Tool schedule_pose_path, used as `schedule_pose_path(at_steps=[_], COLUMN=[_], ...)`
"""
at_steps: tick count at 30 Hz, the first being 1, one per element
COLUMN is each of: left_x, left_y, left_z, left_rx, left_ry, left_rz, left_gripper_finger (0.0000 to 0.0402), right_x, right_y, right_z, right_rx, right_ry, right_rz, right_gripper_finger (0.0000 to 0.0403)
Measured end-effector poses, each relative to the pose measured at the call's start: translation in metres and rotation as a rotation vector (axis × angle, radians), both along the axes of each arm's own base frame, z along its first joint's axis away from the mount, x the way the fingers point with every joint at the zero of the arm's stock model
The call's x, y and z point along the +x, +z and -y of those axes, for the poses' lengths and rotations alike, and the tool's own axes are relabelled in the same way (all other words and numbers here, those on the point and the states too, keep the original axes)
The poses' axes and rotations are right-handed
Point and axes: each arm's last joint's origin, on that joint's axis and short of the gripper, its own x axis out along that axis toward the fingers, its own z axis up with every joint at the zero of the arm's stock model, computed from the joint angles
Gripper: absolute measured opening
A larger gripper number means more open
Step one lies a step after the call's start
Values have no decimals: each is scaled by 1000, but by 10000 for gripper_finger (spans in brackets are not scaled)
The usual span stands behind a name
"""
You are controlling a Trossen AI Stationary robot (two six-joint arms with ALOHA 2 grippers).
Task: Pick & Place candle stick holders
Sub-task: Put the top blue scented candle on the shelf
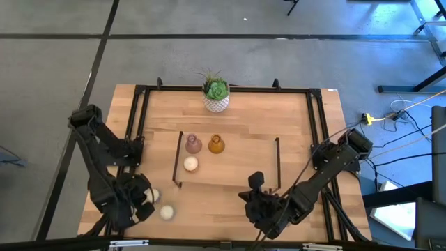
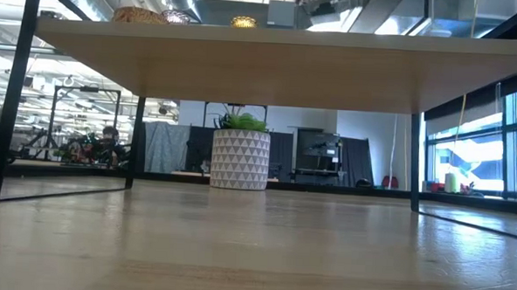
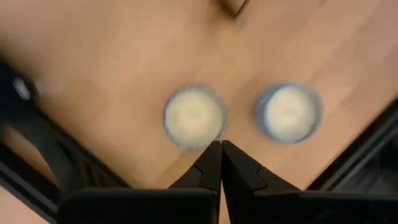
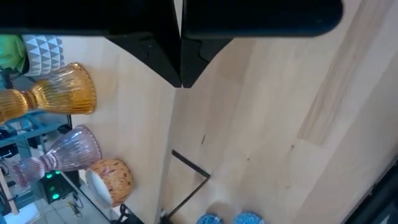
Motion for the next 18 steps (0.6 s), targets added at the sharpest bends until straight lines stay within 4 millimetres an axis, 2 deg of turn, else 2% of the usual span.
schedule_pose_path(at_steps=[3, 5, 10, 13, 18], left_x=[-10, -14, -17, -15, -15], left_y=[-24, -38, -43, -38, -40], left_z=[-11, -21, -32, -37, -43], left_rx=[-53, -29, -46, -61, -56], left_ry=[110, 153, 121, 111, 111], left_rz=[-75, -101, -63, 9, 28], left_gripper_finger=[2, 2, 10, 38, 117], right_x=[1, 1, 1, 1, 1], right_y=[1, 1, 2, 2, 3], right_z=[-1, -1, 0, 0, 0], right_rx=[-11, -16, -28, -33, -28], right_ry=[7, 7, -2, -5, -4], right_rz=[9, 20, 29, 31, 29], right_gripper_finger=[0, 0, 0, 0, 0])
